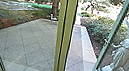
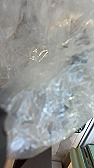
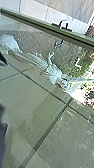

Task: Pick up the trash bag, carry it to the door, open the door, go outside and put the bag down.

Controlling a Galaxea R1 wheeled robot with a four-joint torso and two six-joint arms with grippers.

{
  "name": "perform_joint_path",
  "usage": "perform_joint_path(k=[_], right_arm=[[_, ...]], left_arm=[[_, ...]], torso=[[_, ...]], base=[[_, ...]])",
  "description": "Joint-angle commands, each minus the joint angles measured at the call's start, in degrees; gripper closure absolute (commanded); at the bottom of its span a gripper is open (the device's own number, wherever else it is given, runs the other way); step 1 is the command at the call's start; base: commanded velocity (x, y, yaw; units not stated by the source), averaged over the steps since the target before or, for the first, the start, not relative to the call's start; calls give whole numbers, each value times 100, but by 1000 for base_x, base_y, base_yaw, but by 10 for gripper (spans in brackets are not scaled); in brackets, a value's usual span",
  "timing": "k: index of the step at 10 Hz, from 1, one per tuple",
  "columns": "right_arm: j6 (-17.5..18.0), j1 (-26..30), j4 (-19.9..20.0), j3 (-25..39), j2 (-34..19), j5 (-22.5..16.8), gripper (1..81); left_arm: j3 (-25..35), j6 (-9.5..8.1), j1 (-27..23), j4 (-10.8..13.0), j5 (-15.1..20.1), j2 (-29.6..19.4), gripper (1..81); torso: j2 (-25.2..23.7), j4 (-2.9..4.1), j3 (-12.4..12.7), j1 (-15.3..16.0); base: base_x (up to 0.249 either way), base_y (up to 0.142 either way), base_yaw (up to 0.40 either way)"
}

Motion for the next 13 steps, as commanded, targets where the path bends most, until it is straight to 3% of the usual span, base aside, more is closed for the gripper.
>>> perform_joint_path(k=[1, 3, 5, 7, 8, 11, 13], right_arm=[[12, 1211, 1422, 379, 429, -862, 10], [21, 1229, 2869, 904, 499, -1370, 10], [91, 1220, 3714, 1581, 395, -1872, 10], [100, 1264, 3874, 2734, -195, -2294, 10], [178, 1264, 3883, 3692, -805, -2530, 10], [776, 1308, 3804, 5825, -2039, -3252, 10], [1136, 994, 3849, 7124, -2952, -3349, 10]], left_arm=[[105, -20, -104, -17, 339, -93, 811], [132, -20, -104, 1, 321, -93, 811], [184, -11, -104, 35, 312, -119, 811], [211, -3, -104, 53, 215, -128, 811], [228, 6, -104, 62, 215, -137, 811], [272, 33, -121, 88, 207, -128, 811], [263, 41, -121, 88, 198, -128, 811]], torso=[[0, 0, 0, 0], [0, 0, -2, 0], [0, 2, -2, 2], [0, 0, -2, 2], [0, 0, -2, 2], [2, 0, -2, 2], [2, 0, 0, 2]], base=[[0, 0, 0], [0, 0, 0], [0, 0, 0], [0, 0, 0], [0, 0, 0], [0, 0, 0], [0, 0, 0]])
